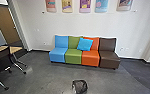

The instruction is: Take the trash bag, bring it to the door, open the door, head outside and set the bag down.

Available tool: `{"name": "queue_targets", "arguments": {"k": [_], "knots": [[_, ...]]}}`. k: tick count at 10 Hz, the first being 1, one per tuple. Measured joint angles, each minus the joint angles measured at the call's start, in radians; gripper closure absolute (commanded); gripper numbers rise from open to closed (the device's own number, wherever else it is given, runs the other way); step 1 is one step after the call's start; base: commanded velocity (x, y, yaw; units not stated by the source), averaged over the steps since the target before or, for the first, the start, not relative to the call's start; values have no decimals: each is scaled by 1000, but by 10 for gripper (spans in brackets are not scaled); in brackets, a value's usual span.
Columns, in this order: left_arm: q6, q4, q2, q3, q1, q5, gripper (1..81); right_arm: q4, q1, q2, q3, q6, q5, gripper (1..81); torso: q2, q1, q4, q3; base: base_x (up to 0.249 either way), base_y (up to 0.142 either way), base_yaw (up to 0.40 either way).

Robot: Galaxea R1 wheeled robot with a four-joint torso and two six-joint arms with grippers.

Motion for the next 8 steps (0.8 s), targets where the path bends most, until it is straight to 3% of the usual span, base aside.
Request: {"name": "queue_targets", "arguments": {"k": [5,8], "knots": [[0,0,0,0,-4,-4,10,0,5,0,-3,0,1,10,0,0,0,0,203,0,0],[0,0,-9,0,-2,-3,10,0,5,7,-6,0,0,10,0,0,0,0,202,-86,0]]}}
